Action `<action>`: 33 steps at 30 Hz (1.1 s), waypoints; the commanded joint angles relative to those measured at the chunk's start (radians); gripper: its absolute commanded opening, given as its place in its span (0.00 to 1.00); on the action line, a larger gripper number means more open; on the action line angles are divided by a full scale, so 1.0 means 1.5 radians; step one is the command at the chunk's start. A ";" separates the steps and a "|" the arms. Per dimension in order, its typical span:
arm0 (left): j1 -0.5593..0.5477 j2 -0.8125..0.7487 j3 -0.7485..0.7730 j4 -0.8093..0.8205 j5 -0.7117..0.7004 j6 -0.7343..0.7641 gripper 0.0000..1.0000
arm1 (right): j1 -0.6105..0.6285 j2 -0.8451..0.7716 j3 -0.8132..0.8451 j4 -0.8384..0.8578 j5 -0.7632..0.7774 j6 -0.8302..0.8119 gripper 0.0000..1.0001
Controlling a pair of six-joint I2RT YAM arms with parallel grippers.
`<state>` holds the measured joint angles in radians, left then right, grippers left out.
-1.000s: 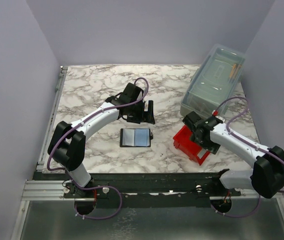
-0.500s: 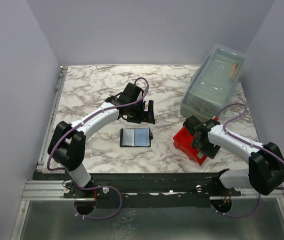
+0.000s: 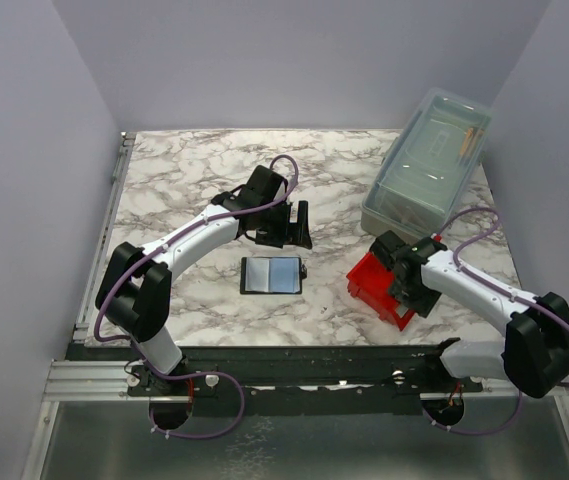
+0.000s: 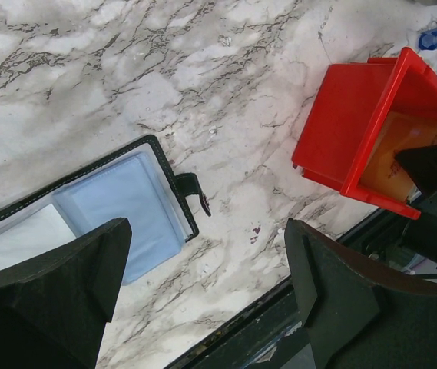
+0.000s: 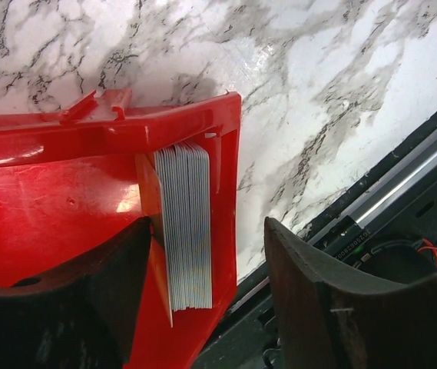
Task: Put the credit cards into the card holder
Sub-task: Pick up the credit card from the storage box.
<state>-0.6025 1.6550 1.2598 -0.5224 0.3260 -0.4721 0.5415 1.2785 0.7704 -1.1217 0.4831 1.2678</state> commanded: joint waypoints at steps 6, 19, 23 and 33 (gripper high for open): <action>-0.002 -0.011 -0.008 0.009 0.018 0.008 0.88 | -0.002 -0.008 0.026 -0.035 0.004 0.011 0.50; -0.002 -0.011 -0.008 0.009 0.020 0.010 0.88 | -0.003 -0.004 0.050 -0.056 0.010 0.003 0.40; -0.002 -0.011 -0.008 0.009 0.021 0.011 0.88 | -0.003 -0.005 0.053 -0.057 0.010 -0.003 0.35; -0.002 -0.010 -0.008 0.008 0.022 0.013 0.88 | -0.002 0.010 0.058 -0.052 0.011 -0.013 0.24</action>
<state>-0.6025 1.6550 1.2598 -0.5217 0.3328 -0.4690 0.5415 1.2808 0.8322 -1.1740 0.4812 1.2537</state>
